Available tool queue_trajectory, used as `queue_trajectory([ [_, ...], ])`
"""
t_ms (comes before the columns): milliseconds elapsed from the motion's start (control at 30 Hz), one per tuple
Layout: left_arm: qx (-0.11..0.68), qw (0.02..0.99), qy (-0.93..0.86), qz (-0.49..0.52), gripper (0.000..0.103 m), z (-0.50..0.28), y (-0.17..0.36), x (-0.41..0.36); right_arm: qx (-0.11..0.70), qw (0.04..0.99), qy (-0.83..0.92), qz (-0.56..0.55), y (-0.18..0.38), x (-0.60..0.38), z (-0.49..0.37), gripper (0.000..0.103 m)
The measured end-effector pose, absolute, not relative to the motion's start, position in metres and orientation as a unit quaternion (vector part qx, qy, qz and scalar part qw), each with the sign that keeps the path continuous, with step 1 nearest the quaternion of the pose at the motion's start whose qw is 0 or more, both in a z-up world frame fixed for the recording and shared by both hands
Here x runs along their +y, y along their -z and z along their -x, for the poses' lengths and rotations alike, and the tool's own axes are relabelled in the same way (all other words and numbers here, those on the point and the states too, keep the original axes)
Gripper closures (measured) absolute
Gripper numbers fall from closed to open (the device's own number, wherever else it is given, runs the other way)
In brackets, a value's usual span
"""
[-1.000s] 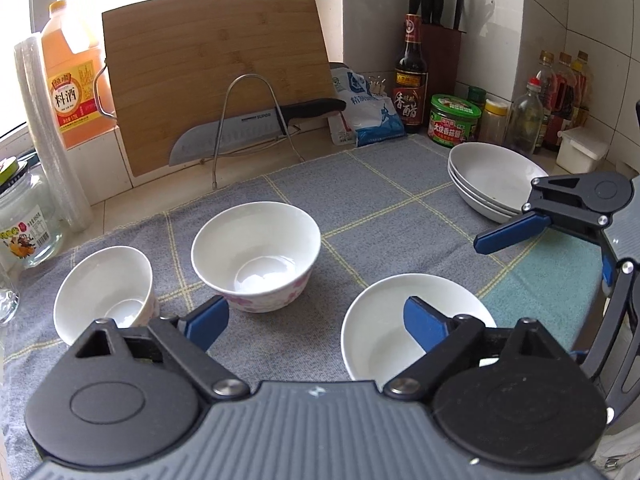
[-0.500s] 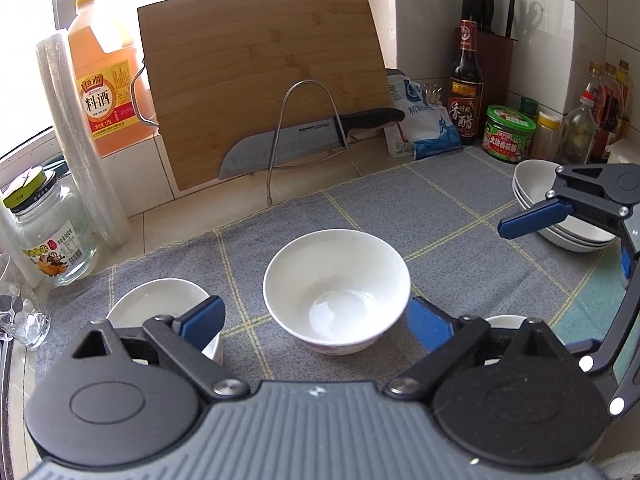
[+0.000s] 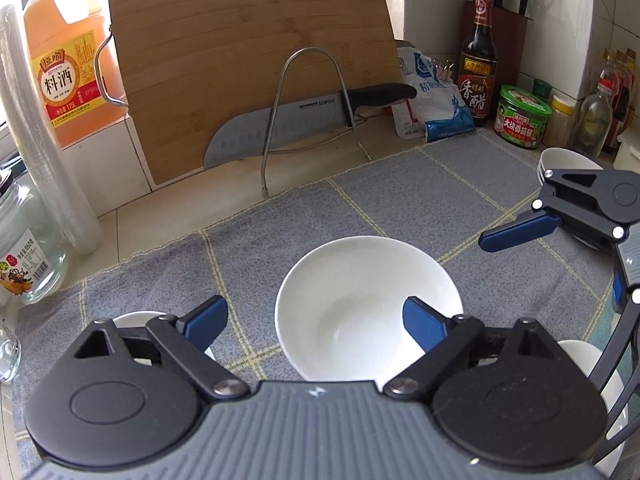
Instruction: Organize plates and bowls
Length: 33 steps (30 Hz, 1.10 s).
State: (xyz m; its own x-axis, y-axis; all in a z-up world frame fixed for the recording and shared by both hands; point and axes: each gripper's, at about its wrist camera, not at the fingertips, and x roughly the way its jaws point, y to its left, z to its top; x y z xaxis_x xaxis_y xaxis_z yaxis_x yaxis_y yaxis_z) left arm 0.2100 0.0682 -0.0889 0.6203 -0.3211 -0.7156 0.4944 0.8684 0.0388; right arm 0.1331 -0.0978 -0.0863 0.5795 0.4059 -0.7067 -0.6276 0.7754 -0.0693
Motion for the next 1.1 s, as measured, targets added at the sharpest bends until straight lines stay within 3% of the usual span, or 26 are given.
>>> queue_trajectory([
  [100, 0.385, 0.886, 0.234, -0.109, 0.022, -0.219, 0.094, 0.068, 0.354, 0.872, -0.298, 0.158, 0.09, -0.094, -0.139, 0.0],
  [333, 0.396, 0.88, 0.239, -0.109, 0.022, -0.226, 0.1, 0.066, 0.363, 0.866, -0.301, 0.165, 0.097, -0.086, -0.151, 0.002],
  [433, 0.403, 0.876, 0.242, -0.107, 0.028, -0.229, 0.103, 0.066, 0.366, 0.863, -0.306, 0.164, 0.098, -0.084, -0.154, 0.003],
  [633, 0.408, 0.872, 0.248, -0.104, 0.034, -0.234, 0.105, 0.065, 0.37, 0.858, -0.316, 0.168, 0.1, -0.08, -0.158, 0.013],
  [800, 0.411, 0.868, 0.259, -0.105, 0.046, -0.235, 0.104, 0.064, 0.367, 0.857, -0.318, 0.17, 0.099, -0.08, -0.157, 0.013],
  [1100, 0.413, 0.865, 0.265, -0.106, 0.047, -0.238, 0.105, 0.064, 0.364, 0.856, -0.324, 0.169, 0.098, -0.078, -0.158, 0.015],
])
